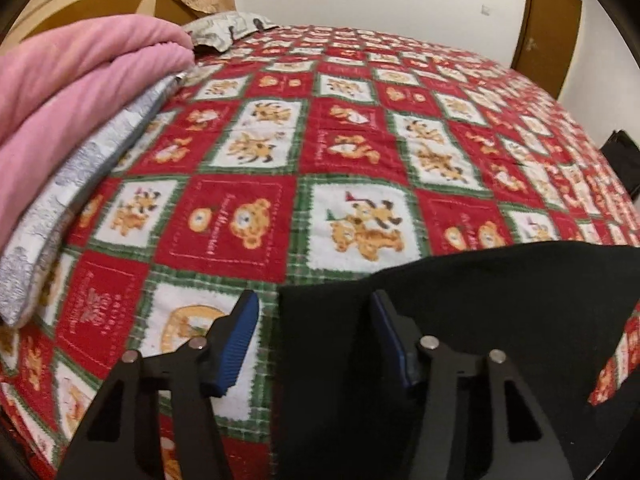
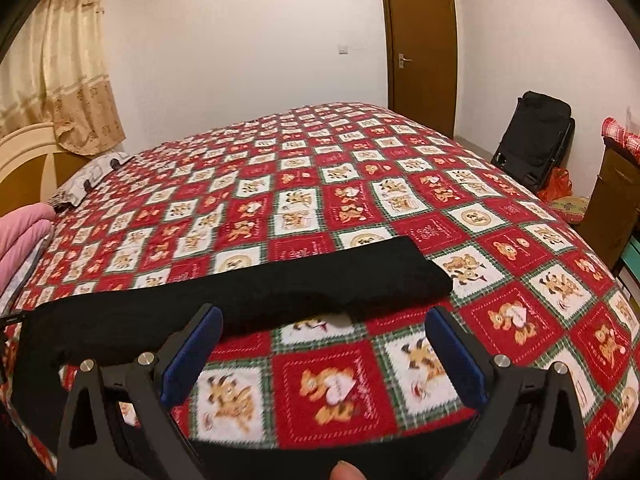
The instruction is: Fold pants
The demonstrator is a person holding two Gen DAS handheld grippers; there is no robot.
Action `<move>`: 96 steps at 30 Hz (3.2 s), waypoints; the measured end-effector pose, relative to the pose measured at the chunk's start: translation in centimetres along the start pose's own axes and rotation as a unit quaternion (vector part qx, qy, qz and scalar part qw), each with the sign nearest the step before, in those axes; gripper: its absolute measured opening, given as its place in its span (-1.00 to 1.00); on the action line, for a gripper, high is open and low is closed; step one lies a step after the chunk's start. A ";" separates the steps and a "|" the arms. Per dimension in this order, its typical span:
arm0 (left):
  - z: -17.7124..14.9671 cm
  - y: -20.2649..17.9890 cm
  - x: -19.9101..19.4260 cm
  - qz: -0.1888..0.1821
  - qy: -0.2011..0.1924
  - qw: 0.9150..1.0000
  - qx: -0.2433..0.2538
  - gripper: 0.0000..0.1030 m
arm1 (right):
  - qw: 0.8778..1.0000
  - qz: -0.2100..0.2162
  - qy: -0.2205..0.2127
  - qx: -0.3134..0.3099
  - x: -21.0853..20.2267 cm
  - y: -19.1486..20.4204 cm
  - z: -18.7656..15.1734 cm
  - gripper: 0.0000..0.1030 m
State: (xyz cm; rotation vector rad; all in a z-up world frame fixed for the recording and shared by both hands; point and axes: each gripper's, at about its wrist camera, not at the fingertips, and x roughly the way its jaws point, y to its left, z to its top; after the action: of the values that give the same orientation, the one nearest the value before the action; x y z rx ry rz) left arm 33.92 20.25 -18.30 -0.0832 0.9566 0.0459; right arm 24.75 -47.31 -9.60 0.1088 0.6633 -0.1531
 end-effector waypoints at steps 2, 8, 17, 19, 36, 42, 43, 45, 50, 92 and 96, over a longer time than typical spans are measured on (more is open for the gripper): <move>-0.1 -0.3 0.4 -0.001 0.008 1.000 0.011 0.16 | 1.000 -0.002 0.006 -0.001 0.9 -0.1 0.2 0.98; 0.2 0.3 1.3 -0.025 0.016 1.000 0.010 0.00 | 0.999 -0.028 0.037 -0.015 3.7 -1.0 1.0 0.83; 0.7 -1.0 1.5 -0.063 0.012 0.996 0.056 -0.75 | 0.990 -0.050 0.129 0.041 10.0 -8.2 3.4 0.05; 0.7 -1.5 1.6 -0.058 0.009 0.996 0.072 -0.76 | 0.988 -0.053 0.137 0.045 11.2 -9.5 4.3 -0.15; 1.1 -1.8 2.5 -0.053 0.021 0.995 0.077 -0.76 | 0.973 0.014 0.218 0.073 22.5 -12.7 7.3 -0.15; 1.4 -2.0 2.8 -0.050 0.035 0.995 0.080 -0.76 | 0.966 0.060 0.236 0.083 23.5 -12.8 7.2 -0.14; 1.5 -2.1 2.8 -0.047 0.038 0.995 0.081 -0.76 | 0.965 0.069 0.240 0.085 23.5 -12.8 7.2 -0.15; 1.6 -2.4 2.7 -0.040 0.039 0.995 0.085 -0.76 | 0.965 0.063 0.247 0.057 23.5 -11.9 7.1 -0.75; 1.4 -3.1 2.2 -0.011 0.013 0.996 0.089 -0.78 | 0.971 0.043 0.234 0.030 22.5 -11.6 7.2 -0.84; -17.9 1.5 -10.7 -0.071 -0.161 0.977 0.120 -0.28 | 0.988 0.050 0.104 0.101 -3.6 -20.5 -7.4 -0.95; -18.5 1.7 -11.2 -0.043 -0.167 0.974 0.147 -0.25 | 0.990 0.010 0.095 0.107 -5.6 -21.1 -7.9 -0.94</move>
State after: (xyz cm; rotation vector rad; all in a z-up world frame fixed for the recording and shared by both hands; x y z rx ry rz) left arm 12.32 20.22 -19.79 0.1535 0.6135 -0.1572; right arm 11.91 -66.31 -13.38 0.3407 0.8342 -0.1959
